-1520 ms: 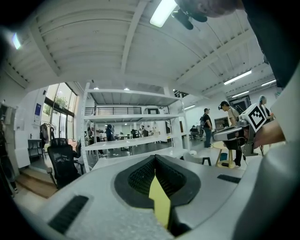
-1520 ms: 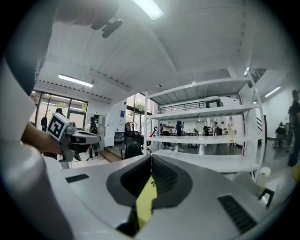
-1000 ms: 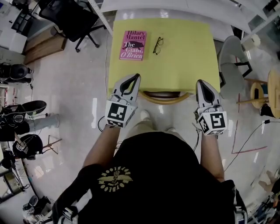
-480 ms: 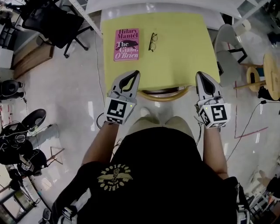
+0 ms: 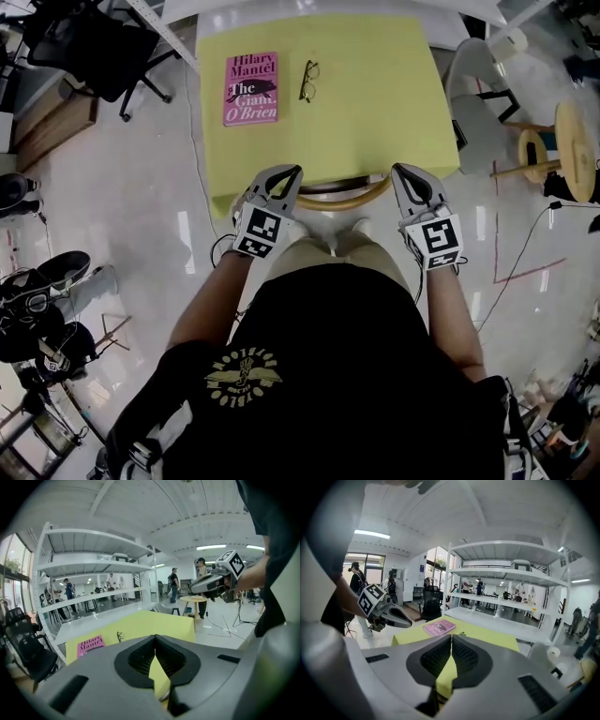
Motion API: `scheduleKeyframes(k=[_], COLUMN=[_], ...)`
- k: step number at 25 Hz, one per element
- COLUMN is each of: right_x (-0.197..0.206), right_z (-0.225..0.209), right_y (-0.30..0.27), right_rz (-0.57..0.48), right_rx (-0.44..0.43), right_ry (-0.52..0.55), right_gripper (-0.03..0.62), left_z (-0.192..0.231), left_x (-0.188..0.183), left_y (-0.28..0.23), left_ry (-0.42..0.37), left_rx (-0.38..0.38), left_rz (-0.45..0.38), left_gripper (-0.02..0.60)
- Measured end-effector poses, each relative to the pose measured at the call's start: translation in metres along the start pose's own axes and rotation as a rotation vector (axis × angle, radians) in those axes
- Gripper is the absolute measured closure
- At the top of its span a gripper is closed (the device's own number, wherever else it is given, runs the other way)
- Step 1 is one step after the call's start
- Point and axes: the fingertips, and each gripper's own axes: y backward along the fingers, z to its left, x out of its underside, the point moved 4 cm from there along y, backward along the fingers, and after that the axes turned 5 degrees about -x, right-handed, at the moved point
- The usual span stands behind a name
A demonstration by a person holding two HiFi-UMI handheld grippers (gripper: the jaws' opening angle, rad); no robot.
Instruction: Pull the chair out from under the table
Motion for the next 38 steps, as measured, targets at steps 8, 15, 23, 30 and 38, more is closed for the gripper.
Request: scheduleKeyframes(k=[8, 15, 23, 30, 38], right_x=[0.083, 0.142, 0.192, 0.221, 0.255], right_z=[0.012, 0.018, 0.019, 0.019, 0.035], right_y=[-0.020, -0.047, -0.070, -0.080, -0.086], right_rz=[0.222, 0.358, 0.486, 0.562, 0.646], right_rx=[-0.237, -0.368, -0.484, -0.556, -0.632], right_ry=[0.080, 0.101, 0.195, 0.250, 0.264], right_gripper=[0.582, 0.582, 0.580, 0.580, 0.451], left_z=[-0.048, -0.073, -0.092, -0.099, -0.105], left_x=[0.058, 0.111, 0.157, 0.184, 0.206], left_y=[-0.033, -0.047, -0.060, -0.077, -0.085], left_ry=[-0.062, -0.131, -0.177, -0.223, -0.206], left_rx=[0.126, 0.206, 0.300, 0.349, 0.366], left_rz=[0.205, 0.345, 0.478, 0.546, 0.601], left_gripper=[0.571, 0.569, 0.477, 0.436, 0.387])
